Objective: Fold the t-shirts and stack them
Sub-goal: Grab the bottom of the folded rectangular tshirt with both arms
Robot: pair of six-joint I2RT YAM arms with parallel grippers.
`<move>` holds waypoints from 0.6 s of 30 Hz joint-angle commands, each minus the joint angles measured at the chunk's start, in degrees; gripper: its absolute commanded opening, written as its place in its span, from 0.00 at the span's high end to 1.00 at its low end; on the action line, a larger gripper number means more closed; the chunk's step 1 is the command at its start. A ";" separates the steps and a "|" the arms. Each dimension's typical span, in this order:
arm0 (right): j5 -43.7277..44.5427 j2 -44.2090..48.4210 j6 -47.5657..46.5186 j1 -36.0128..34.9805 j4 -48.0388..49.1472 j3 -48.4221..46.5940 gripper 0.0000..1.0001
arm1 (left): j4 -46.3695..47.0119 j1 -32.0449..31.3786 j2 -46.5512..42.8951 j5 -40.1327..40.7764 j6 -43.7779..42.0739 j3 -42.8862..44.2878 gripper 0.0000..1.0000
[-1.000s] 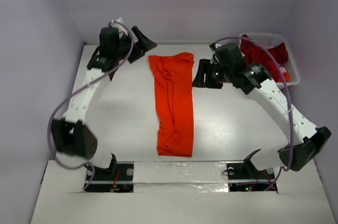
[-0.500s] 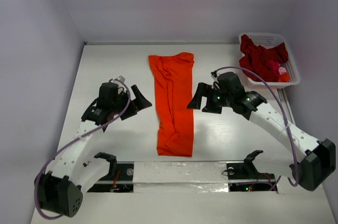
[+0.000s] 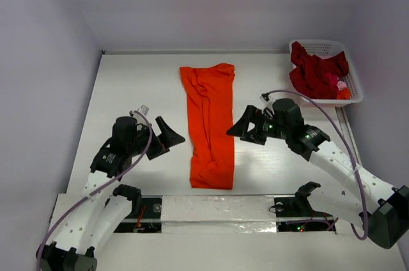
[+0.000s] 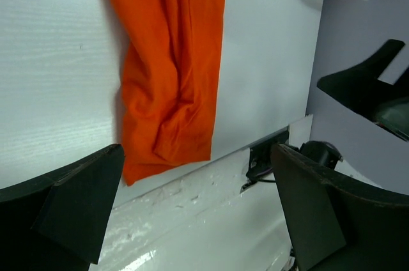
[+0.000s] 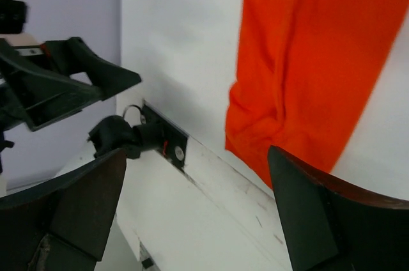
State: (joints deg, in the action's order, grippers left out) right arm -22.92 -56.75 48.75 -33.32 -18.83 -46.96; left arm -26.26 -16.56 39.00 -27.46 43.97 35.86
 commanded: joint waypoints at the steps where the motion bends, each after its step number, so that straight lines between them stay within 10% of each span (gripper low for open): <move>1: -3.18 0.33 5.12 0.27 3.88 5.81 0.07 | -6.86 -0.23 -4.37 -4.25 0.15 -5.85 0.01; 18: 2.17 0.43 7.32 -4.47 2.57 17.34 0.11 | -0.03 -2.69 -0.09 -12.28 6.75 -19.77 0.10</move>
State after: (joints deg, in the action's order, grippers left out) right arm -22.61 -54.30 56.40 -36.10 -17.43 -31.05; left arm -30.15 -18.09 35.29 -40.66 50.15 17.26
